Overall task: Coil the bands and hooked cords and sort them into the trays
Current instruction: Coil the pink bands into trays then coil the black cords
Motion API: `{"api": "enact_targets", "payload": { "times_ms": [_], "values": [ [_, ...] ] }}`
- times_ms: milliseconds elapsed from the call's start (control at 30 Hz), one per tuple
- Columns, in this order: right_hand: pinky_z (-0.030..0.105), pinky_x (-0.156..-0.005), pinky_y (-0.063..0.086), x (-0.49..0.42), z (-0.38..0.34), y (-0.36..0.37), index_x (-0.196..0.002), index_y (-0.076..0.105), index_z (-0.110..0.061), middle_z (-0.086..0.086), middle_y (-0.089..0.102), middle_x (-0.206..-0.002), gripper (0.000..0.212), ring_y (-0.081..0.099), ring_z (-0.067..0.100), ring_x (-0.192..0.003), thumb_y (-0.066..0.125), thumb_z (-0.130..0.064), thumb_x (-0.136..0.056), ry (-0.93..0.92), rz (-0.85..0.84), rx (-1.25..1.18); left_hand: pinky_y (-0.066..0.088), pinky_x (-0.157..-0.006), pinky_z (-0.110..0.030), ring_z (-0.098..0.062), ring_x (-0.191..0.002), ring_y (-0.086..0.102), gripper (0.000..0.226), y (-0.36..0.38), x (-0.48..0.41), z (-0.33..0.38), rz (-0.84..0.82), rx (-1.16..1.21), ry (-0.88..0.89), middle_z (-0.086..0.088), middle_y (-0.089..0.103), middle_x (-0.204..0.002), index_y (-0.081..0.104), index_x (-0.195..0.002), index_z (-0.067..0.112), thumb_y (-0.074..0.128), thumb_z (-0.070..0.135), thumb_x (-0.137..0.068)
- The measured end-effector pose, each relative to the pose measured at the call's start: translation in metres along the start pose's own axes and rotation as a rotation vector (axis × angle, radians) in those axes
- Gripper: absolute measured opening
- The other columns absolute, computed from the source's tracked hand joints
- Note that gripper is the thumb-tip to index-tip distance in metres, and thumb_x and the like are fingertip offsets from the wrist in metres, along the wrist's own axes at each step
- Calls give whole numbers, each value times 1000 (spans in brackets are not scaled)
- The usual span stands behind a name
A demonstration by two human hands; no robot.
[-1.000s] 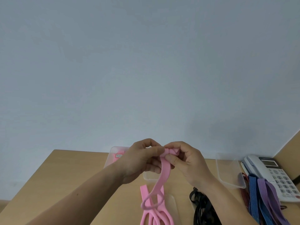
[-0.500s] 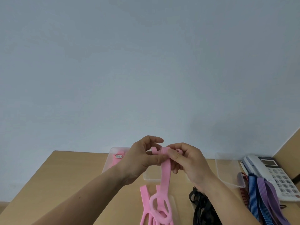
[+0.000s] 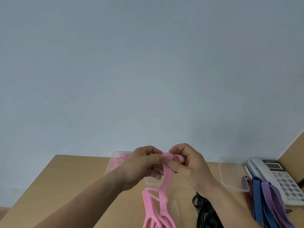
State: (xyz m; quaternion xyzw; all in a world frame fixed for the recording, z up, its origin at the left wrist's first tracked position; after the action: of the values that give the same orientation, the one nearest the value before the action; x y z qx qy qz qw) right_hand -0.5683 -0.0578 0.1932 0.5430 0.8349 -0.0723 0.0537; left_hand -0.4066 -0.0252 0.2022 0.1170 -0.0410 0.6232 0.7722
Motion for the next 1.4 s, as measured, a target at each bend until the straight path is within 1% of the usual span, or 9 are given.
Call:
{"api": "enact_targets", "payload": {
  "times_ms": [200, 400, 533, 733, 867, 1000, 1100, 1300, 1400],
  "values": [
    [31, -76, 57, 3, 4, -1, -88, 69, -21, 13, 71, -91, 22, 69, 22, -83, 78, -11, -71, 0, 9, -15, 54, -64, -30, -27, -75, 66, 34, -2, 0, 1, 48, 8, 33, -22, 71, -89, 63, -101, -3, 78, 18, -79],
    [28, -65, 51, -1, -2, -2, -99, 70, -23, 11, 70, -94, 30, 62, 22, -70, 76, -38, -74, 47, 49, -119, 54, -70, -31, -28, -81, 64, 22, -2, -3, 4, 54, 29, 112, -25, 67, -95, 67, -101, 2, 73, 2, -80],
    [31, -58, 49, -2, 2, 1, -89, 71, -12, 21, 70, -81, 36, 59, 27, -65, 70, -48, -81, 144, 17, -65, 53, -71, -29, -23, -80, 65, 24, -3, -4, 4, 68, -80, 189, -19, 69, -104, 69, -97, 6, 71, -1, -74],
    [26, -53, 48, -2, 4, -1, -83, 72, -15, 17, 70, -72, 9, 57, 20, -54, 71, -22, -88, 105, 48, 11, 55, -72, -27, -20, -73, 66, 40, -8, -4, -3, 156, -127, 165, -14, 67, -104, 65, -106, 11, 77, 10, -67],
    [28, -56, 50, -2, 3, -4, -90, 72, -12, 12, 71, -74, 6, 59, 23, -59, 71, -17, -89, 81, 68, -14, 55, -69, -32, -23, -76, 70, 38, -5, -3, -5, 62, -143, 73, -20, 72, -94, 62, -102, 1, 78, 20, -74],
    [28, -60, 50, 0, 2, -2, -94, 71, -14, 6, 70, -74, 18, 59, 20, -60, 76, -25, -81, 75, 58, -21, 55, -69, -32, -27, -80, 70, 22, -5, -2, -6, 36, -138, 51, -24, 73, -95, 60, -101, 0, 74, 6, -84],
    [26, -61, 50, 2, 3, -2, -102, 69, -13, 3, 68, -75, 29, 56, 19, -60, 73, -24, -76, 71, 28, -43, 55, -71, -34, -30, -81, 66, 25, -5, -1, -5, 12, -85, 48, -29, 70, -99, 58, -101, 0, 73, -3, -80],
    [27, -76, 52, 4, 2, -3, -99, 71, -21, 2, 67, -86, 28, 63, 16, -80, 76, -15, -72, 52, 0, -70, 53, -70, -31, -26, -77, 63, 36, 2, 1, -1, -37, 15, 39, -14, 70, -87, 58, -101, 4, 76, 24, -76],
    [27, -77, 54, 5, 2, -2, -96, 71, -20, 2, 69, -87, 27, 66, 17, -85, 76, -10, -72, 45, -40, -111, 53, -68, -31, -28, -76, 61, 33, 3, 0, 0, 11, 37, 73, -14, 66, -82, 61, -98, 5, 78, 20, -75]
  ]
}}
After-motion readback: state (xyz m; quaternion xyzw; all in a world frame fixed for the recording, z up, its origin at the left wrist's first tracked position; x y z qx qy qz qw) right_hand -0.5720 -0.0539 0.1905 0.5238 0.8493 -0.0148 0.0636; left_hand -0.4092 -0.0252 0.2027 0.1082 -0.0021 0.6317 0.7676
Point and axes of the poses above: each hand's wrist, its own x-axis away from the middle knuckle, its own y-axis out of the palm, z = x × y, the point moved 4 cm from there along -x, towards the middle knuckle
